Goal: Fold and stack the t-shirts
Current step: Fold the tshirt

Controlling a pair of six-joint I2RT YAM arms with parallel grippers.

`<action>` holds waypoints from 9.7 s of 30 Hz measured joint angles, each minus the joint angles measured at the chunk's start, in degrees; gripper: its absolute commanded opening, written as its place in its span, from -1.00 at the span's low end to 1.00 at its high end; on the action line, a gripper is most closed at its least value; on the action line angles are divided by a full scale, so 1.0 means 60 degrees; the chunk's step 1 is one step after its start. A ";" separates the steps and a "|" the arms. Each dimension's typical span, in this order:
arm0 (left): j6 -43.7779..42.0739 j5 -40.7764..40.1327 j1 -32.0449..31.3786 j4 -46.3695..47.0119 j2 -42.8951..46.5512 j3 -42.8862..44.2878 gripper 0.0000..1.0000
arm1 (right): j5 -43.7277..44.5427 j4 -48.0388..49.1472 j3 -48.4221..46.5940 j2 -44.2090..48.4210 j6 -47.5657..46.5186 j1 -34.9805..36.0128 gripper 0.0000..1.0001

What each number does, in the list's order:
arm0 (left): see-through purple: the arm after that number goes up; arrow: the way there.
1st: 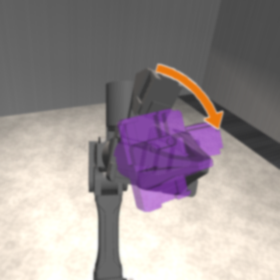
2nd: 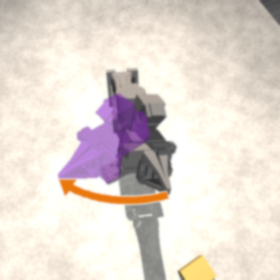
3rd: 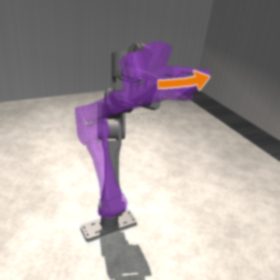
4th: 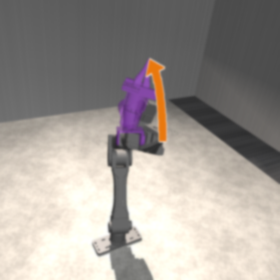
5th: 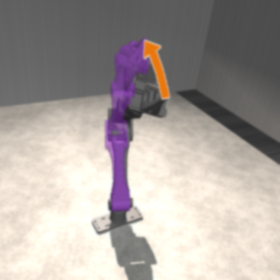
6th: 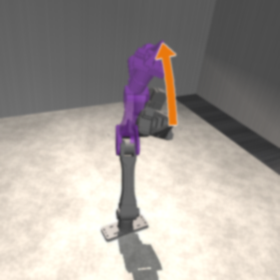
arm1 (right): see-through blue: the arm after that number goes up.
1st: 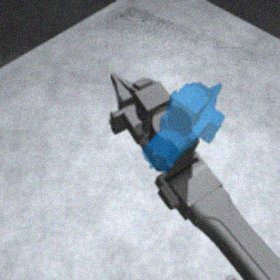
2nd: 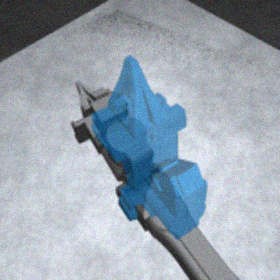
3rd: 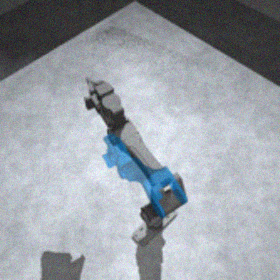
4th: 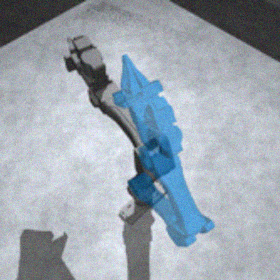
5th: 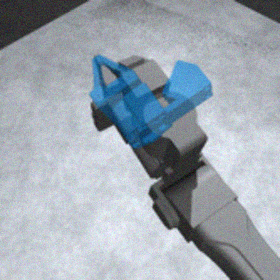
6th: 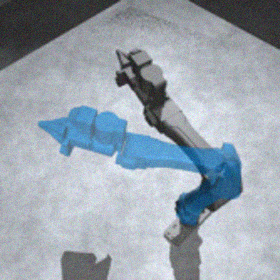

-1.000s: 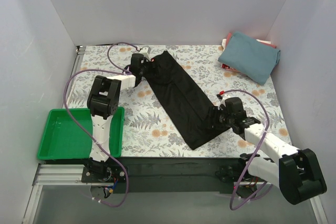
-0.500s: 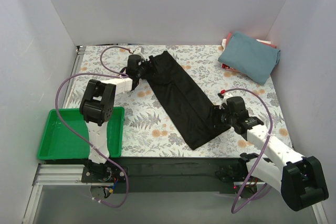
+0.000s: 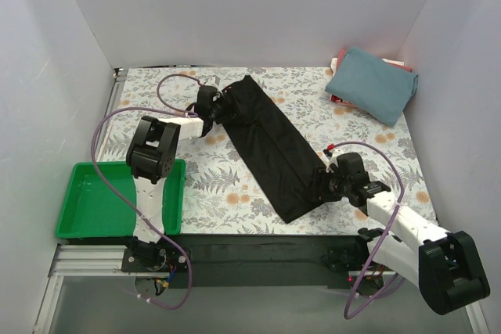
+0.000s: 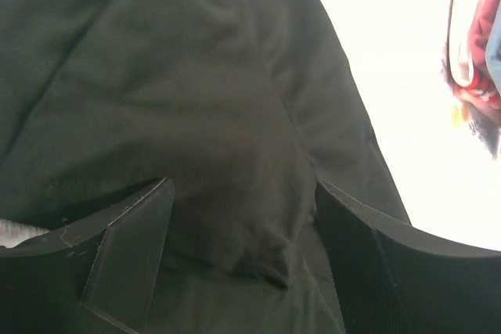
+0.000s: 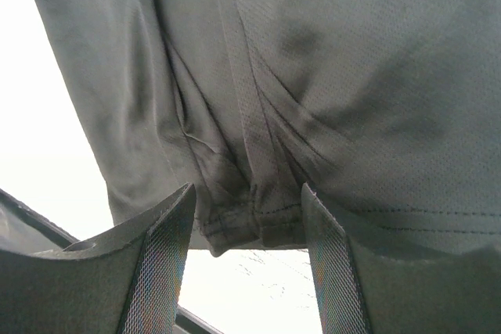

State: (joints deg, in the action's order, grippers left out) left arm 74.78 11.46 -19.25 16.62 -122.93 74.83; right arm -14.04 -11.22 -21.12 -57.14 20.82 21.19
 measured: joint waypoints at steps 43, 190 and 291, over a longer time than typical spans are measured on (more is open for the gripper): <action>-0.4339 0.3289 0.0051 -0.0182 -0.2448 0.3355 0.45 | 0.0102 0.3359 -0.0423 -0.2524 0.2991 0.3909 0.27; 0.4076 -0.4801 -0.7705 -0.6517 0.7424 -0.6328 -0.28 | 0.3883 -0.1705 0.0058 0.0973 0.2237 0.4248 -0.52; -0.0368 -0.2641 -0.1133 0.6481 0.1730 -0.4707 -1.00 | 0.3985 0.4623 -0.7297 -0.8375 -0.0357 0.0696 -0.97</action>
State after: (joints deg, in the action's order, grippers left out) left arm 72.58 -4.38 -26.04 55.51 -112.55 46.59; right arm 9.87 16.51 -64.90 -107.39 18.68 25.36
